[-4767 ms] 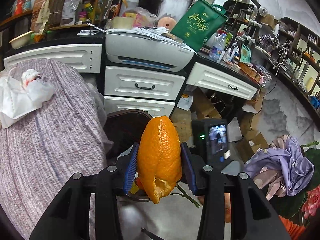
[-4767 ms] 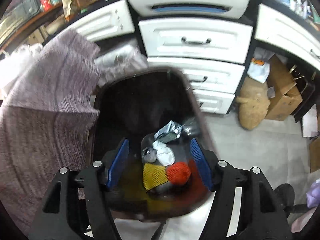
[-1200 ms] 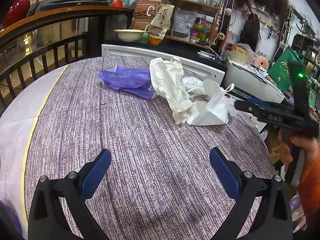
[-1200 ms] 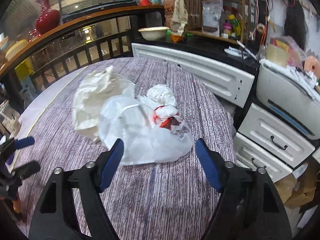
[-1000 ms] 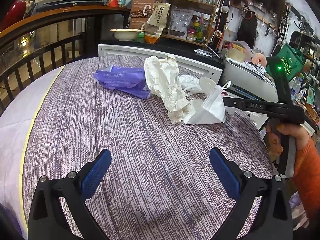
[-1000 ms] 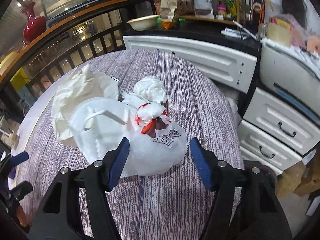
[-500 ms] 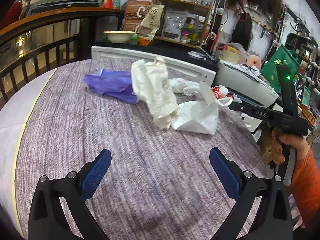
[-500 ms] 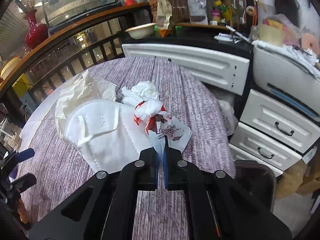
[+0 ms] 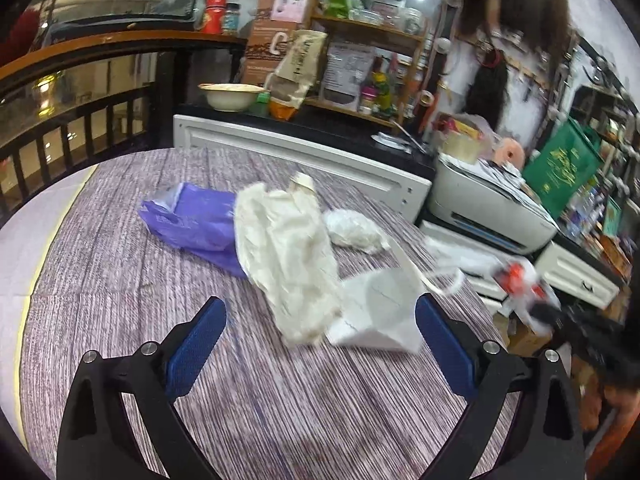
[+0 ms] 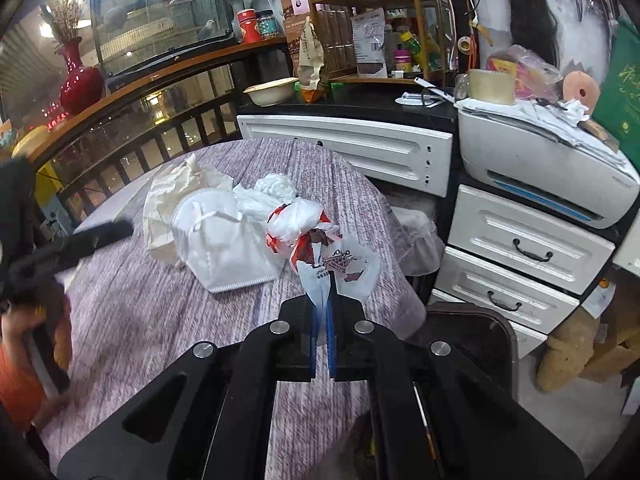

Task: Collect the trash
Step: 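Grasp the white red-printed plastic bag with right tool while left tool grasps beige paper, then drop the plastic bag into the bin with right tool while left tool drops the paper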

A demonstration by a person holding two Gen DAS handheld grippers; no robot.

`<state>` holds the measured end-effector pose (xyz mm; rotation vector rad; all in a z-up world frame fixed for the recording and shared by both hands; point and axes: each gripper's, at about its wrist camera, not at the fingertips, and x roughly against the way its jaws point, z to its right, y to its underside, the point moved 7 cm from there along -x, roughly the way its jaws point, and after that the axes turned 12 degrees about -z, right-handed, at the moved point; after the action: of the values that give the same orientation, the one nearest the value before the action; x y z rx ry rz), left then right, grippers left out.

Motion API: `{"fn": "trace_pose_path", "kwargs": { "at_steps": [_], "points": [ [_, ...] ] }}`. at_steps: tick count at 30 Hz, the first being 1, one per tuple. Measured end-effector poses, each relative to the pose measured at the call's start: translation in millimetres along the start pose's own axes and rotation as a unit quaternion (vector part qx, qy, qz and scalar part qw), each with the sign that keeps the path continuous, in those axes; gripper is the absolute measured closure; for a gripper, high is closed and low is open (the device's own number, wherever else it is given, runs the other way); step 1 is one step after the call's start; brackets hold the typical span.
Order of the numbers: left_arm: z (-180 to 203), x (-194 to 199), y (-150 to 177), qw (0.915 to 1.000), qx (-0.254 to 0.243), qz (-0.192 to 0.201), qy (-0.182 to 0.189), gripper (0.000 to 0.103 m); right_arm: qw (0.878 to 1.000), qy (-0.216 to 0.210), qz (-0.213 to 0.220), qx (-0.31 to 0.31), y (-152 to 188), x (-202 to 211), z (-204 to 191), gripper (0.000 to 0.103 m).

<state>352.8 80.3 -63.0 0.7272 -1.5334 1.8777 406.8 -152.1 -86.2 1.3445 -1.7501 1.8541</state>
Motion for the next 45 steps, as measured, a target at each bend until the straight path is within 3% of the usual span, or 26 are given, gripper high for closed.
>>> {"fn": "trace_pose_path", "kwargs": {
  "at_steps": [5, 8, 11, 13, 16, 25, 32, 41, 45],
  "points": [
    [-15, -28, -16, 0.9987, 0.04, -0.032, -0.002, 0.018, 1.0, 0.022, 0.007, 0.012, 14, 11, 2, 0.099],
    [-17, -47, -17, 0.9974, 0.047, -0.052, -0.011, 0.029, 1.0, 0.019, 0.007, 0.005, 23, 17, 5, 0.099],
    [-19, -55, -11, 0.9963, 0.058, -0.063, -0.006, 0.051, 1.0, 0.018, 0.005, -0.003, 30, 20, 10, 0.099],
    [-23, -54, -6, 0.9959, 0.065, -0.062, -0.004, 0.072, 1.0, 0.017, 0.002, -0.011, 35, 21, 15, 0.099],
    [-28, -41, -2, 0.9965, 0.073, -0.04, -0.004, 0.082, 1.0, 0.014, 0.002, -0.019, 41, 20, 19, 0.099],
    [-32, 22, 6, 0.9965, 0.078, 0.03, 0.008, 0.086, 0.999, -0.002, 0.017, -0.05, 55, 23, 30, 0.099],
    [-4, 75, 17, 0.9956, 0.044, 0.08, 0.022, 0.086, 0.997, 0.012, 0.039, -0.066, 68, 39, 42, 0.099],
    [60, 96, 25, 0.9917, -0.008, 0.091, 0.091, 0.086, 0.989, 0.046, 0.056, -0.126, 93, 62, 86, 0.099],
    [94, 96, 32, 0.9886, -0.035, 0.085, 0.119, 0.086, 0.984, 0.075, 0.044, -0.158, 108, 59, 113, 0.099]
  ]
}}
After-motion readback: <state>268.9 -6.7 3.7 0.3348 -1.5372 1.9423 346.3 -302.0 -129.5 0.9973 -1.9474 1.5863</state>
